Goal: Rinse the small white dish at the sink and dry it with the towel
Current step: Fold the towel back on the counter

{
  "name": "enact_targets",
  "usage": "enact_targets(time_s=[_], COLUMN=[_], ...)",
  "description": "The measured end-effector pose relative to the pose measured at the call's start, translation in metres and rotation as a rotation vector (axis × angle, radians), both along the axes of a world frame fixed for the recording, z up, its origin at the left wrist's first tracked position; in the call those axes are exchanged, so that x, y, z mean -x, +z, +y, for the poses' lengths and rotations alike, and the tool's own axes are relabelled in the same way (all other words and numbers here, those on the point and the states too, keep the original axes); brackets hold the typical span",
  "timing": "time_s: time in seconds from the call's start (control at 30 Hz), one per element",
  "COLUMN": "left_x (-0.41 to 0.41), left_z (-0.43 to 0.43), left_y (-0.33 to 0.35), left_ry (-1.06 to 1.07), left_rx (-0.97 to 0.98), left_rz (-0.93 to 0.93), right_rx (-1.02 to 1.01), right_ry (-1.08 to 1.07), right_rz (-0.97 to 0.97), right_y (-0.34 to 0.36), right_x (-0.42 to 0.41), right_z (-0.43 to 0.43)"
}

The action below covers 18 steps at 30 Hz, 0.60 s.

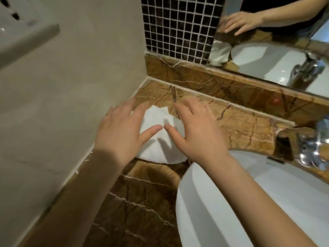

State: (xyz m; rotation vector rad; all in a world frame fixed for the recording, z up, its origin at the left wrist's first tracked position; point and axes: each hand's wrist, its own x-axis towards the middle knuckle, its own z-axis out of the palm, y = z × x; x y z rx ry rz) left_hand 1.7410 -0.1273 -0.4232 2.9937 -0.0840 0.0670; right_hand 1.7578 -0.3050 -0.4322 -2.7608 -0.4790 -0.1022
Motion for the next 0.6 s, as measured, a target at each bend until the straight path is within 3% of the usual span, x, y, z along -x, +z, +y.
enact_targets(time_s=[0.2,0.4,0.6], left_x=[-0.015,-0.025,-0.017], left_z=[0.014,0.019,0.013], left_y=[-0.03,-0.072,-0.087], left_ry=[0.008,0.031,-0.015], left_rx=[0.028,0.06,0.009], left_rz=[0.008,0.143,0.059], right_rx=[0.029,0.111,0.019], right_ry=[0.0,-0.006,-0.037], right_rz=[0.028,0.156,0.201], right_y=[-0.024,-0.062,-0.08], right_x=[-0.011,-0.01,-0.01], right_z=[0.013,0.015,0.015])
